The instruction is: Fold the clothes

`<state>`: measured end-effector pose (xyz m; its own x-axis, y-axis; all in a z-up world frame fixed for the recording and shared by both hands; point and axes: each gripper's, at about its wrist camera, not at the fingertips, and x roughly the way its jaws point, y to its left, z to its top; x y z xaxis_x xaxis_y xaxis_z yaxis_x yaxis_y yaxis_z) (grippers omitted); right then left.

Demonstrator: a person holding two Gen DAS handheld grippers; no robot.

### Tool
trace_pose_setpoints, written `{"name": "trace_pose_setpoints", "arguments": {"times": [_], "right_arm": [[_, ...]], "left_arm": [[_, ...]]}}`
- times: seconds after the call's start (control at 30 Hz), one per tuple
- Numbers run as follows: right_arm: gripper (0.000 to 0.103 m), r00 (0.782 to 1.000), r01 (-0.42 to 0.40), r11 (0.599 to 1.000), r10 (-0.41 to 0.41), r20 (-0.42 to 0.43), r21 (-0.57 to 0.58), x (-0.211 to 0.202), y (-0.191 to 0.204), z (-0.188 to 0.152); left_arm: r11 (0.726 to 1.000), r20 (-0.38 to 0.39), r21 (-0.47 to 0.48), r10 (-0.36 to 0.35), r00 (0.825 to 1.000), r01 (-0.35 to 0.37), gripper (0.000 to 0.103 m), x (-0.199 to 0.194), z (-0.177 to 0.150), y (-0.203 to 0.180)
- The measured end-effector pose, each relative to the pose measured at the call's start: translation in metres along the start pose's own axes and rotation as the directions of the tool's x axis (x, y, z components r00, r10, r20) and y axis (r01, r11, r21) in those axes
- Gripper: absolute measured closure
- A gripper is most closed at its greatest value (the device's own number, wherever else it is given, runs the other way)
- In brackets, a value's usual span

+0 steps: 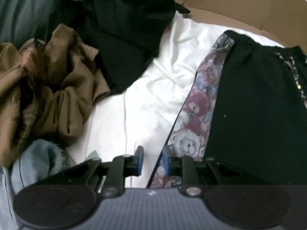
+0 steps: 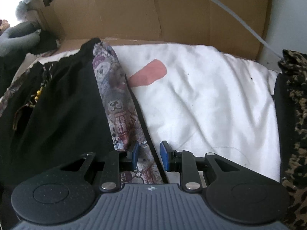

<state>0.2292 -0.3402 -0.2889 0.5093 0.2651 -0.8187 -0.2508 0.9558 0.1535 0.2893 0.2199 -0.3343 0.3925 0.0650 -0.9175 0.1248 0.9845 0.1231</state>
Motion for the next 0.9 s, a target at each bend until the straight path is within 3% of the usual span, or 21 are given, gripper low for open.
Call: {"name": "trace_pose_setpoints", "arguments": {"times": [0.03,0.13,0.2,0.7,0.77,0.9], "right_arm": [[0.074,1.000,0.003,1.000,-0.003,0.000,-0.005,0.001,0.001,-0.001],[0.097,1.000,0.003,0.999,-0.003,-0.008,-0.047,0.001,0.006,0.000],[0.102,1.000,0.005,0.997,-0.007,-0.017,-0.072,0.000,0.008,0.001],[0.103,0.998,0.063,0.996,-0.063,0.002,-0.060,-0.007,0.008,0.003],[0.102,0.998,0.063,0.996,-0.063,0.001,-0.059,-0.007,0.009,0.003],[0.103,0.998,0.062,0.997,-0.062,0.000,-0.054,-0.006,0.009,0.002]], "left_arm": [[1.000,-0.001,-0.006,0.000,1.000,0.000,0.080,0.001,-0.003,0.001],[0.999,0.016,-0.035,-0.015,1.000,0.015,0.080,-0.001,-0.009,0.006],[0.999,0.034,-0.047,-0.018,0.999,0.019,0.080,-0.003,-0.011,0.009],[0.991,0.117,-0.059,-0.114,0.987,0.121,0.074,-0.001,0.000,0.018],[0.987,0.140,-0.076,-0.131,0.981,0.143,0.065,-0.003,0.004,0.020],[0.981,0.163,-0.086,-0.158,0.974,0.173,0.062,0.000,0.016,0.019]]}}
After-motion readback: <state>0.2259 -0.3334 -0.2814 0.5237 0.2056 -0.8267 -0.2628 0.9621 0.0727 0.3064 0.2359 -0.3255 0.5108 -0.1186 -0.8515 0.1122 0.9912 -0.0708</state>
